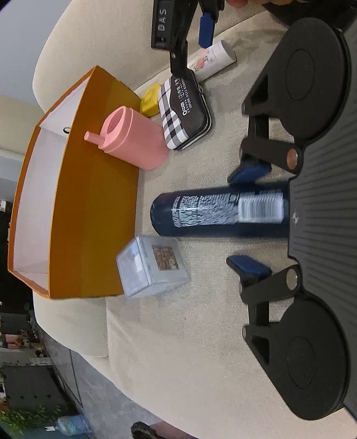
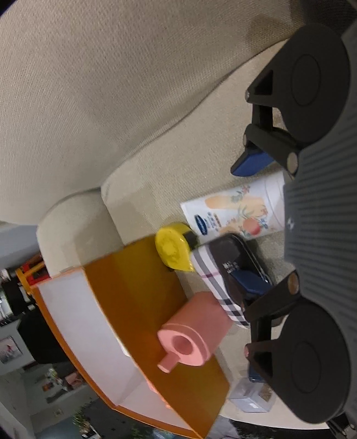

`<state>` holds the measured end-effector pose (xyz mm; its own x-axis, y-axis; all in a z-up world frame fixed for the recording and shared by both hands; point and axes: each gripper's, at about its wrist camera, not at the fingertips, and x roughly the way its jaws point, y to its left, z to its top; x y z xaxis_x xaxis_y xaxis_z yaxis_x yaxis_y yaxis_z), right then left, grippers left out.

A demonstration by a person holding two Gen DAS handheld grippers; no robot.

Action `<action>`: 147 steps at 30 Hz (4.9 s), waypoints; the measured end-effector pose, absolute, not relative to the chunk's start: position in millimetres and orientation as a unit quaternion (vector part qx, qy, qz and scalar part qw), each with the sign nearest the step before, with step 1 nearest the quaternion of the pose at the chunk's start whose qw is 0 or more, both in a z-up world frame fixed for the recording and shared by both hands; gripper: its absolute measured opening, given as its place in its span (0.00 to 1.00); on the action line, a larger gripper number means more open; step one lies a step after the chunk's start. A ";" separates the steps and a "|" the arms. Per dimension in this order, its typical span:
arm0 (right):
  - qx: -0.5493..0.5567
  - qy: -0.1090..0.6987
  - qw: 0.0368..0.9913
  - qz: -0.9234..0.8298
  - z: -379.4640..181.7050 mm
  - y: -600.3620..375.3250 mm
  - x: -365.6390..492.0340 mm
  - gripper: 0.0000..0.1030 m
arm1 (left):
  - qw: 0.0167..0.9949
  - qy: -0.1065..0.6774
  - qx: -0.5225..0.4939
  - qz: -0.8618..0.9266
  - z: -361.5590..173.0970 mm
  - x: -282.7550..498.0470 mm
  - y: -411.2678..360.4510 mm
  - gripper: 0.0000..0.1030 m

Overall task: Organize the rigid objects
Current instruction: 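Grasp the navy spray can with the left tool while the right grasps the Vaseline tube, then lift the spray can and Vaseline tube and carry them over the shoebox, then lower the spray can and Vaseline tube into the shoebox and release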

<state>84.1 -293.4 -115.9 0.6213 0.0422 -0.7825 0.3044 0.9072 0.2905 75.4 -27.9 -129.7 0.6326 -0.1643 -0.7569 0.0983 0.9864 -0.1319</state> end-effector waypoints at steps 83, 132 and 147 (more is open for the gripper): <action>0.045 0.461 0.882 0.080 -77.9 -201.2 1.4 0.43 | 0.920 0.385 -0.006 -0.070 -75.8 14.4 11.5 0.45; 0.022 0.349 0.935 0.064 18.7 -230.5 156.8 0.44 | 0.922 0.348 0.059 -0.157 -5.3 202.6 -51.2 0.45; 0.016 0.379 0.924 0.051 -7.3 -248.0 237.5 0.44 | 0.904 0.396 0.052 -0.150 -36.4 266.2 -76.4 0.45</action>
<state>237.5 -248.0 -7.3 0.7082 0.1073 -0.6978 -0.0827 0.9942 0.0690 266.2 -76.4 -36.4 0.6416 -0.2295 -0.7319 0.3121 0.9498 -0.0242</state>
